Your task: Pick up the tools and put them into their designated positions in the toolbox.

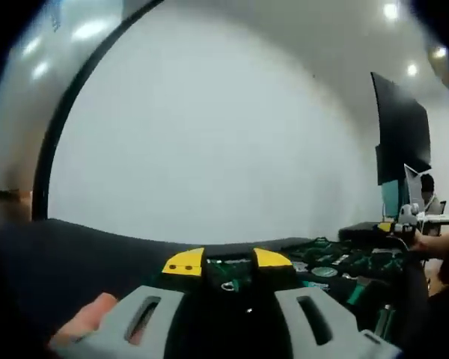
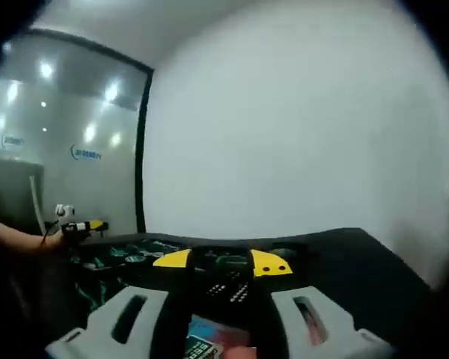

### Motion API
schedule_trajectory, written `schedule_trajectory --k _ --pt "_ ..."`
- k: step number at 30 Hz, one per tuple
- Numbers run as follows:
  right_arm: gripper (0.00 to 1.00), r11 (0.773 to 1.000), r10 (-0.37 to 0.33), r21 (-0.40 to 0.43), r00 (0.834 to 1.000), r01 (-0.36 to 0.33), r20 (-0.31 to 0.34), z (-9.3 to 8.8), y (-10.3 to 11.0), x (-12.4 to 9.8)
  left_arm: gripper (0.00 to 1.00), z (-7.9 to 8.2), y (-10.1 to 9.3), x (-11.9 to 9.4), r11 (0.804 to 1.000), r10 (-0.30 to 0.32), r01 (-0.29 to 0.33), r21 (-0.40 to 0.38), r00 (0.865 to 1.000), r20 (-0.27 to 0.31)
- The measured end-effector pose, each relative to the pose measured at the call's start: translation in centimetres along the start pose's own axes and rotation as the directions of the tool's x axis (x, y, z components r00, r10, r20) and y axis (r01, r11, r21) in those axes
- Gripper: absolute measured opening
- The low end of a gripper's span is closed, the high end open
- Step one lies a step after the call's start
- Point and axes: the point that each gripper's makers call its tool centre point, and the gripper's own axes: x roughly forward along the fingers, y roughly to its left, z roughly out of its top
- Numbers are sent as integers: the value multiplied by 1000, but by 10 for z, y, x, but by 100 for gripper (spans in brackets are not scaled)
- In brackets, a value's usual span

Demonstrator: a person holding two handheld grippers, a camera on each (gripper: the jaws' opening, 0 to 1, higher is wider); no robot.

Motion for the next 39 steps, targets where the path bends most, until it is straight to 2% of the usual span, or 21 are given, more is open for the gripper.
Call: schedule_trajectory --k 1,4,6,7,8,10,14,17,19,20,23,28,30,33,39 --pt "23 1000 15 10 1000 -15 -22 -1 14 -8 18 -1 -6 0 1000 0 0 8 1000 -3" --pt "24 999 35 -5 999 -35 -17 0 20 -10 19 -3 -18 0 999 -21 21 28 1000 -12" --pt "24 998 56 -39 998 -57 -22 0 34 -12 26 -6 -29 0 998 -41 42 37 999 -26" --pt "25 996 63 -53 997 -65 -32 -2 36 -11 32 -7 -28 0 998 -51 52 40 998 -26" --pt "27 995 73 -71 997 -76 -40 -4 31 -8 35 -7 -35 -1 997 -56 57 44 998 -25" --pt "29 993 82 -87 996 -85 -46 -6 36 -9 36 -9 -39 -5 995 -73 75 68 997 -29" --pt "29 991 88 -92 994 -94 -58 -8 39 -10 37 -6 -73 -16 979 -177 174 108 984 15" --pt "31 991 84 -101 994 -90 -65 -10 40 -10 37 -14 -86 -21 975 -202 202 88 979 -10" --pt "32 990 86 -107 994 -93 -66 -11 42 -10 37 -22 -96 -25 971 -215 217 103 976 -35" --pt "32 989 87 -114 994 -95 -70 -12 46 -11 37 -25 -97 -26 968 -216 220 123 975 -43" --pt "33 986 95 -133 993 -104 -73 -12 52 -12 37 -24 -92 -27 971 -206 210 113 978 -40" --pt "34 979 110 -162 991 -122 -82 -14 59 -12 36 -15 -85 -33 978 -189 187 94 982 10" --pt "34 978 117 -162 990 -129 -83 -14 60 -12 36 -18 -87 -31 976 -193 192 107 981 -3" --pt "34 980 118 -150 990 -128 -79 -13 59 -12 36 -28 -88 -30 970 -189 195 143 980 -54" --pt "34 983 111 -137 990 -122 -88 -16 56 -12 36 -28 -81 -28 978 -159 165 125 986 -56"
